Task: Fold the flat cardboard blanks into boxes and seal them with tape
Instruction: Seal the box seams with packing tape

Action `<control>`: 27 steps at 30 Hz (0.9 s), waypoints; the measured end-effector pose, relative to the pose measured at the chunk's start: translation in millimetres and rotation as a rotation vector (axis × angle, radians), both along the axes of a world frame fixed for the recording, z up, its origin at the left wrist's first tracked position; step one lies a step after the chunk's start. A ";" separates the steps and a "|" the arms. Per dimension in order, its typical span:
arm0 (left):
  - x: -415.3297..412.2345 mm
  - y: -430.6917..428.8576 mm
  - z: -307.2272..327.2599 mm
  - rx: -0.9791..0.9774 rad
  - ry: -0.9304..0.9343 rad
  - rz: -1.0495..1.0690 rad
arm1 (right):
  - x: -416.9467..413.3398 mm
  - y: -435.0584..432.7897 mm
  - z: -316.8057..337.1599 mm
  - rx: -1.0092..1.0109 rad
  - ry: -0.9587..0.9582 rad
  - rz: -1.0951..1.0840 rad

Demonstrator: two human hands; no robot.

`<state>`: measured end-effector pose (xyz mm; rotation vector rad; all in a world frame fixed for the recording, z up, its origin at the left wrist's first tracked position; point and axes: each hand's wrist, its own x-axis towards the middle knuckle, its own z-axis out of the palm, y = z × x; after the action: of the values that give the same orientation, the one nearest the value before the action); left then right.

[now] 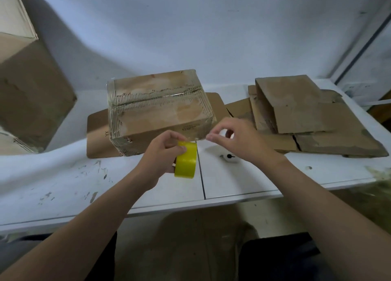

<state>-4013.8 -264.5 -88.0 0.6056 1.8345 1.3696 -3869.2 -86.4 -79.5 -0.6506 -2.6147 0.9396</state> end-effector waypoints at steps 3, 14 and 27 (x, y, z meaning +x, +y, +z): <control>2.3 -7.6 5.4 0.070 -0.032 -0.023 | -16.5 -22.6 13.2 -0.117 -0.007 0.044; -1.3 -36.4 13.7 0.147 0.018 0.067 | -53.6 -56.1 13.2 0.121 0.045 0.086; -14.9 -39.5 4.2 0.102 0.701 0.104 | -62.7 -59.3 9.6 -0.062 0.027 0.135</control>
<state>-4028.6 -304.1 -83.8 1.1692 2.3692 1.4324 -3931.9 -145.8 -69.9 -0.4771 -2.6418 1.0651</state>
